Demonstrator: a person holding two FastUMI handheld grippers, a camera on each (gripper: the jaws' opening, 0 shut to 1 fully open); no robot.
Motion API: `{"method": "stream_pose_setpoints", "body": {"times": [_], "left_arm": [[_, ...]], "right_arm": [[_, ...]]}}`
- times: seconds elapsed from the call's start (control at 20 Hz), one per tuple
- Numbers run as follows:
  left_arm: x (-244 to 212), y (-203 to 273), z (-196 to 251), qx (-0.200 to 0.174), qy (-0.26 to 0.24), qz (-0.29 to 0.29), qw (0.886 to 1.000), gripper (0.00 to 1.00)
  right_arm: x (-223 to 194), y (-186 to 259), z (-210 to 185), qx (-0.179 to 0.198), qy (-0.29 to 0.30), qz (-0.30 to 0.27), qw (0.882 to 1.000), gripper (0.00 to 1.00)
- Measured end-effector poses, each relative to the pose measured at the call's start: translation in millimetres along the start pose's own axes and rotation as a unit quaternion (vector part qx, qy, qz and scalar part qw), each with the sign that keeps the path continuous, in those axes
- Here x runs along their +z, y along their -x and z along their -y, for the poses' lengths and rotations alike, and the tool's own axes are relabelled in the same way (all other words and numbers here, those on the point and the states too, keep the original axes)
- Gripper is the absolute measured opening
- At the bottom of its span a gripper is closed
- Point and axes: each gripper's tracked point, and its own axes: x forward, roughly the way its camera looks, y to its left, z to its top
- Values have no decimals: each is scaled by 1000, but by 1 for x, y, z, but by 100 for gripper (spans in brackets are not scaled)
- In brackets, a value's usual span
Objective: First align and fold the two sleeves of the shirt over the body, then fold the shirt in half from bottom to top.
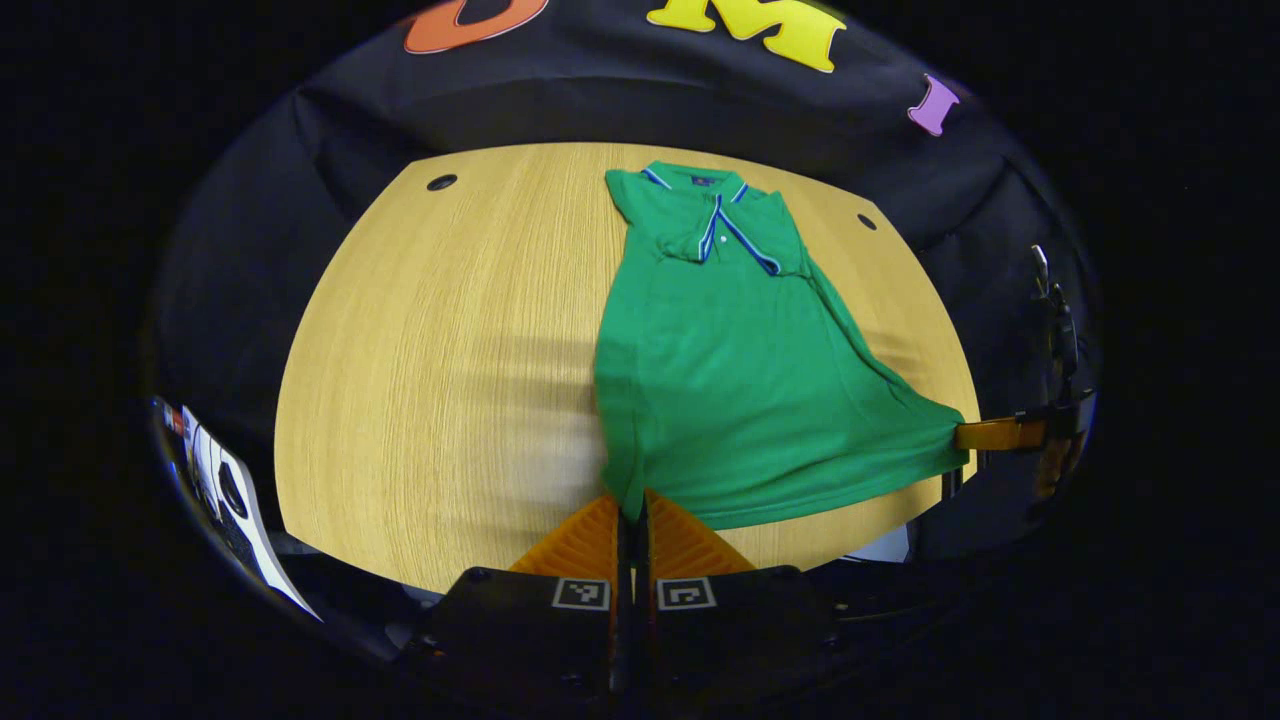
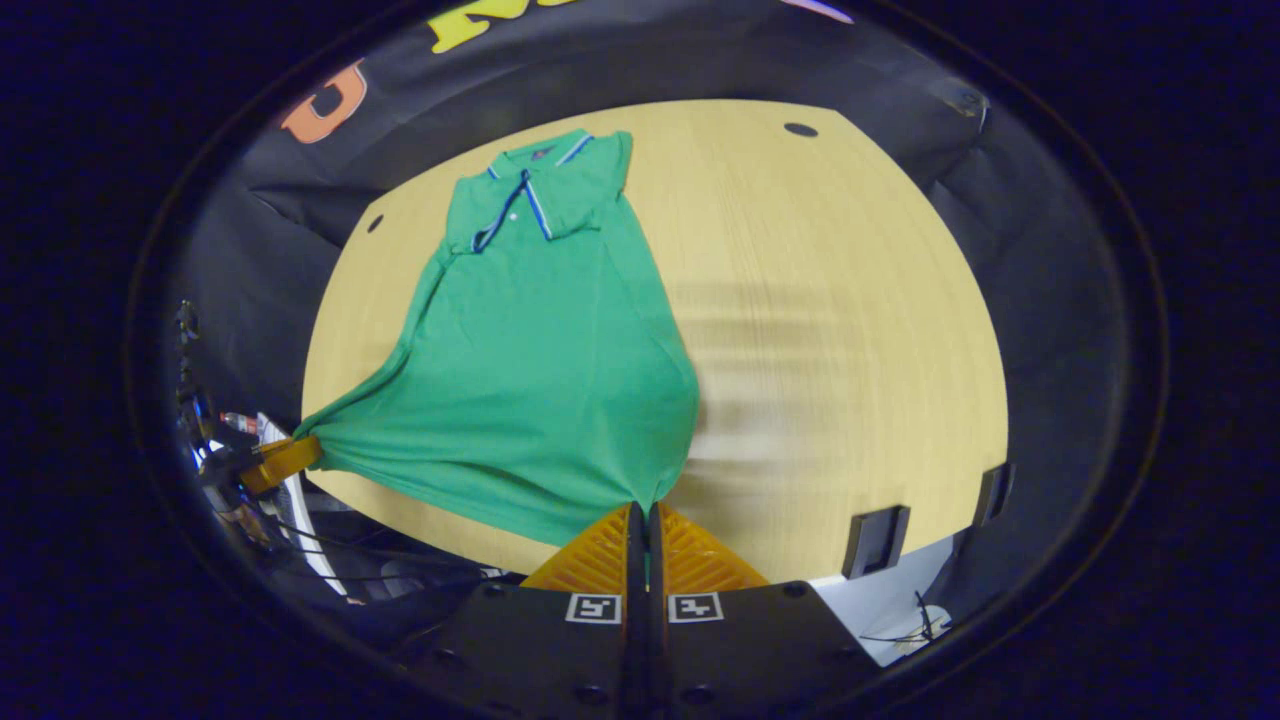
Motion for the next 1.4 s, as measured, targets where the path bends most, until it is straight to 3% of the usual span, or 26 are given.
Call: {"method": "stream_pose_setpoints", "body": {"times": [0.05,0.15,0.2,0.25,0.55,1.0,1.05,1.4], "left_arm": [[26,27,7,-1,-1,13,1000,3],[59,32,7,-1,-4,30,1000,3],[4,-38,-18,-1,-5,38,999,3],[47,3,-5,0,-6,46,999,3],[65,-28,-20,12,-19,71,997,3],[152,-46,-27,27,-28,98,994,3],[163,-52,-27,27,-26,99,994,3],[213,-115,-41,44,-12,99,994,3]], "right_arm": [[14,8,-4,2,6,13,1000,2],[43,23,-11,4,19,39,999,2],[58,30,-16,7,22,48,999,2],[68,34,-19,10,23,55,998,2],[114,38,-32,18,39,74,996,2],[186,23,-42,25,43,102,994,2],[198,19,-43,26,43,106,993,5],[279,-21,-37,22,43,122,991,2]]}}
